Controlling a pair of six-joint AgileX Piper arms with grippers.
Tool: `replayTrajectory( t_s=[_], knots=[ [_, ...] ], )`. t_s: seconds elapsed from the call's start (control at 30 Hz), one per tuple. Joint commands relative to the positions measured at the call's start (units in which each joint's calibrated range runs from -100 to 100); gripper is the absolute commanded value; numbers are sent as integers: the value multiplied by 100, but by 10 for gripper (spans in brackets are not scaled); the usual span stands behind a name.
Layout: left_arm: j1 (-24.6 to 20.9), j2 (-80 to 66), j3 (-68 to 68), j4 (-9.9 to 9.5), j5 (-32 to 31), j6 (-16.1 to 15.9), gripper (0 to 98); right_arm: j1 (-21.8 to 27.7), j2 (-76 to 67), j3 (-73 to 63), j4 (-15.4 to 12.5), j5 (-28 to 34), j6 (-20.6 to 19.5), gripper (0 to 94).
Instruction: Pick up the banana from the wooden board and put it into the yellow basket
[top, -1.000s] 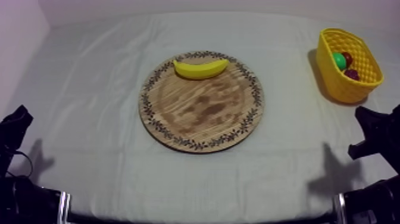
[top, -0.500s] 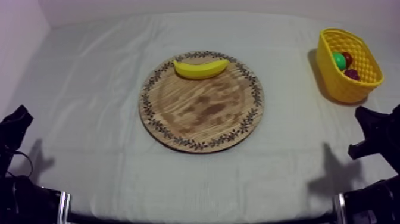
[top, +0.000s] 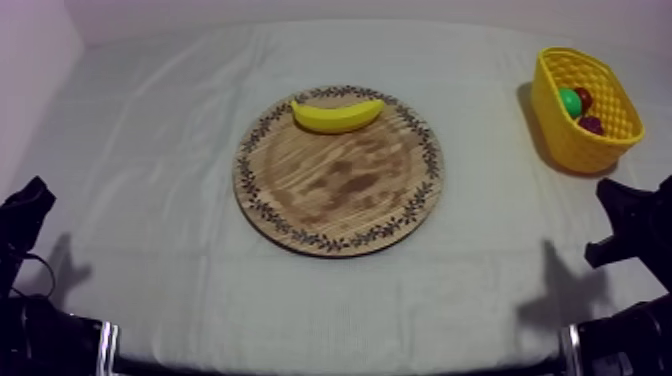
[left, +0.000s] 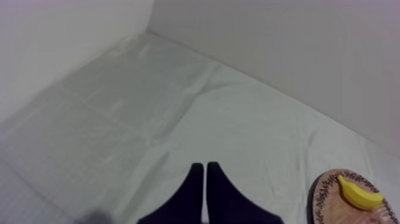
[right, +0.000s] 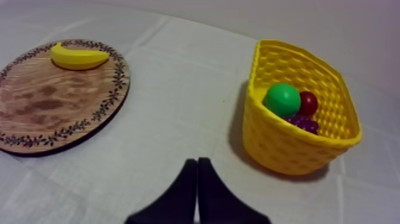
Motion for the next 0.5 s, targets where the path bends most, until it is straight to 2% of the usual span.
replayTrajectory(
  t_s=[0.0,0.47],
  knots=[
    [-2,4,0,3,0,2,1,-5,0,9,1,4,-4,8],
    [-2,4,0,3,0,2,1,-155,0,-6,-61,-12,17,7]
  ],
)
